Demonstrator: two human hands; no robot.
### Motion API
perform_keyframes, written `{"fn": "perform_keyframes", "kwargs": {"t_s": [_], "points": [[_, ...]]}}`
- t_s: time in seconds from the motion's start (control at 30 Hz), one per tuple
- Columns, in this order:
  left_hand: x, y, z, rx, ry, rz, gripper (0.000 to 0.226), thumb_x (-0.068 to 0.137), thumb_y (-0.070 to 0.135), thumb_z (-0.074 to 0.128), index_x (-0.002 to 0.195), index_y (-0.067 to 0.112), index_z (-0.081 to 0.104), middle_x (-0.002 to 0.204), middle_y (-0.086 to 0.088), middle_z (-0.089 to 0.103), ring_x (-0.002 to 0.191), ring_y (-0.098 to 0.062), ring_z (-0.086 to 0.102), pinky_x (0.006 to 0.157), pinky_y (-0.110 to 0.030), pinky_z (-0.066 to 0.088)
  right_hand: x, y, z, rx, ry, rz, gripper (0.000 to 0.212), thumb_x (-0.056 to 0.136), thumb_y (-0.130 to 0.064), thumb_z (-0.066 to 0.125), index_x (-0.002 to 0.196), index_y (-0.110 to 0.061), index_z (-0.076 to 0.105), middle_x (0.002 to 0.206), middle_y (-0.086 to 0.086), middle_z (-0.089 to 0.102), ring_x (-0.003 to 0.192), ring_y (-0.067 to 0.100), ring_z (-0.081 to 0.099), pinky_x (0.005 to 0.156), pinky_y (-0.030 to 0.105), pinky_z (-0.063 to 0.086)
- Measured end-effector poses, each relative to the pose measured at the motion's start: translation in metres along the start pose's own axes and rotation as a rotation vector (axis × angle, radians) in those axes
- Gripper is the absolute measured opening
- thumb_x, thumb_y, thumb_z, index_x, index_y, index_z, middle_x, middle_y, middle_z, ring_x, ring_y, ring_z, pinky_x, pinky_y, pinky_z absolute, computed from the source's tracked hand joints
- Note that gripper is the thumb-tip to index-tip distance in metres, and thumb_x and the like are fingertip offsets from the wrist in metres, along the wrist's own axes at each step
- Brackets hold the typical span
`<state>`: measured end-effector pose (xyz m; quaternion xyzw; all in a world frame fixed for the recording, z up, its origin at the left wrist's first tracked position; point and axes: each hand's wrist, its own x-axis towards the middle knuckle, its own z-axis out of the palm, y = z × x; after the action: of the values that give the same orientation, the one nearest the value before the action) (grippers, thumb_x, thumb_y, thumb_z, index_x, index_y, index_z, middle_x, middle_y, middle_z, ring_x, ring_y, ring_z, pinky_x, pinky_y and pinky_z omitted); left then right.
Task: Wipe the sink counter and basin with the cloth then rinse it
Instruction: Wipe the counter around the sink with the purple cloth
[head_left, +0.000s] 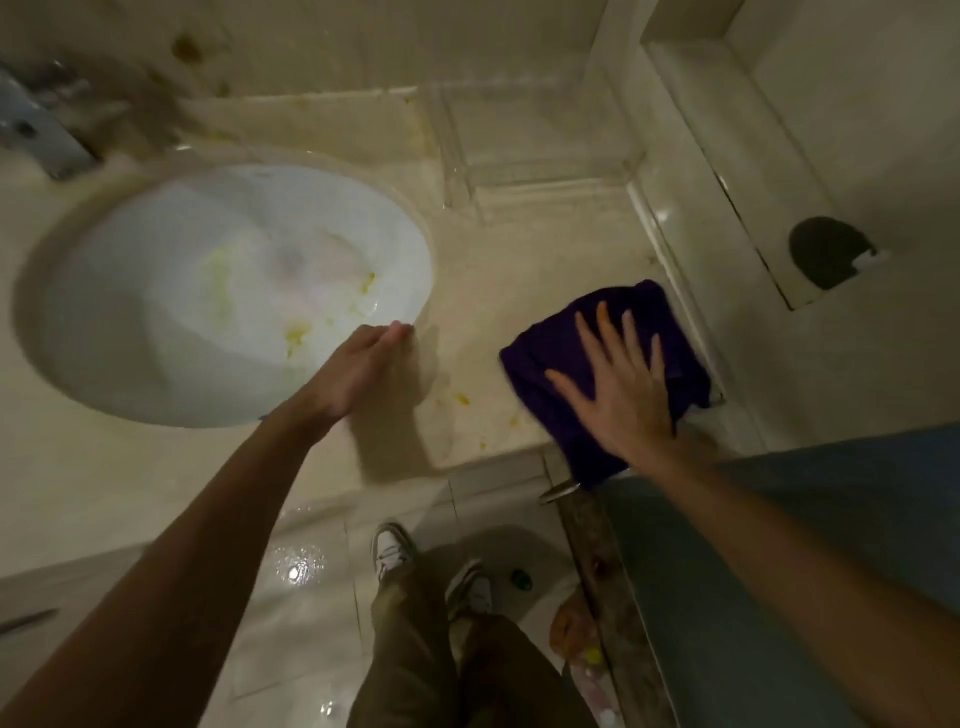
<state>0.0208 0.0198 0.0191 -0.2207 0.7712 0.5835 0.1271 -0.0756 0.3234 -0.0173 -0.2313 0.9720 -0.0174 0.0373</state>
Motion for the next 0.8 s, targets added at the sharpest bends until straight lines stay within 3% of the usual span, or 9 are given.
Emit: {"fn": "perform_keyframes", "kwargs": {"t_s": [0.1, 0.2, 0.3, 0.43, 0.57, 0.63, 0.73, 0.8], "points": [[-0.003, 0.000, -0.016, 0.051, 0.031, -0.002, 0.063, 0.079, 0.073, 0.047, 0.122, 0.030, 0.065, 0.121, 0.008, 0.066, 0.114, -0.011, 0.059, 0.103, -0.036, 0.043, -0.005, -0.079, 0.004, 0.050, 0.030, -0.131, 0.092, 0.088, -0.084, 0.023, 0.159, -0.026, 0.021, 0.168, 0.006, 0.018, 0.155, 0.031, 0.011, 0.122, 0.059, 0.010], [-0.010, -0.013, -0.029, 0.200, 0.102, 0.026, 0.036, 0.096, 0.043, 0.054, 0.124, 0.024, 0.065, 0.122, 0.003, 0.066, 0.110, -0.011, 0.059, 0.096, -0.028, 0.040, -0.009, -0.166, 0.012, 0.122, 0.042, -0.328, 0.091, 0.086, -0.081, 0.036, 0.157, -0.026, 0.027, 0.168, 0.006, 0.019, 0.155, 0.031, 0.011, 0.122, 0.059, 0.008], [-0.022, -0.029, -0.041, 0.288, 0.148, 0.029, 0.031, 0.097, 0.030, 0.055, 0.123, 0.017, 0.065, 0.117, -0.001, 0.066, 0.105, -0.016, 0.061, 0.087, -0.025, 0.040, -0.004, -0.194, 0.017, 0.112, 0.038, -0.446, 0.087, 0.087, -0.078, 0.040, 0.157, -0.027, 0.029, 0.167, 0.004, 0.020, 0.156, 0.026, 0.008, 0.122, 0.056, 0.006], [-0.036, -0.047, -0.049, 0.290, 0.144, 0.033, 0.019, 0.094, 0.028, 0.060, 0.111, 0.026, 0.068, 0.111, -0.003, 0.069, 0.100, -0.020, 0.065, 0.076, -0.011, 0.046, 0.025, -0.136, 0.017, 0.124, 0.094, -0.465, 0.085, 0.085, -0.080, 0.042, 0.154, -0.032, 0.035, 0.166, 0.002, 0.026, 0.155, 0.020, 0.016, 0.123, 0.053, 0.010], [-0.040, -0.053, -0.047, 0.400, 0.082, 0.115, 0.014, 0.086, 0.054, 0.063, 0.096, 0.045, 0.068, 0.099, 0.005, 0.065, 0.092, -0.016, 0.067, 0.085, -0.037, 0.052, 0.074, -0.015, 0.002, 0.075, 0.093, -0.229, 0.085, 0.085, -0.081, 0.037, 0.155, -0.033, 0.034, 0.165, 0.003, 0.027, 0.154, 0.023, 0.020, 0.122, 0.055, 0.018], [-0.041, -0.056, -0.048, 0.416, 0.103, 0.146, 0.008, 0.086, 0.056, 0.062, 0.092, 0.052, 0.066, 0.097, 0.008, 0.064, 0.090, -0.012, 0.067, 0.085, -0.038, 0.052, 0.099, 0.045, -0.014, 0.033, 0.007, -0.112, 0.088, 0.085, -0.084, 0.026, 0.158, -0.033, 0.025, 0.168, 0.003, 0.019, 0.155, 0.022, 0.015, 0.124, 0.053, 0.016], [-0.045, -0.061, -0.050, 0.435, 0.109, 0.158, 0.032, 0.078, 0.070, 0.049, 0.098, 0.051, 0.065, 0.097, 0.010, 0.062, 0.092, -0.011, 0.065, 0.084, -0.041, 0.051, 0.122, 0.076, -0.026, -0.024, -0.035, -0.089, 0.088, 0.089, -0.083, 0.016, 0.159, -0.031, 0.016, 0.168, 0.005, 0.014, 0.155, 0.021, 0.012, 0.125, 0.047, 0.017], [-0.045, -0.061, -0.049, 0.439, 0.116, 0.153, 0.038, 0.075, 0.072, 0.043, 0.101, 0.051, 0.062, 0.096, 0.009, 0.061, 0.091, -0.012, 0.063, 0.081, -0.035, 0.047, 0.121, 0.071, -0.023, -0.024, -0.016, -0.089, 0.086, 0.091, -0.081, 0.018, 0.160, -0.031, 0.016, 0.168, 0.006, 0.015, 0.155, 0.022, 0.012, 0.124, 0.045, 0.014]]}}
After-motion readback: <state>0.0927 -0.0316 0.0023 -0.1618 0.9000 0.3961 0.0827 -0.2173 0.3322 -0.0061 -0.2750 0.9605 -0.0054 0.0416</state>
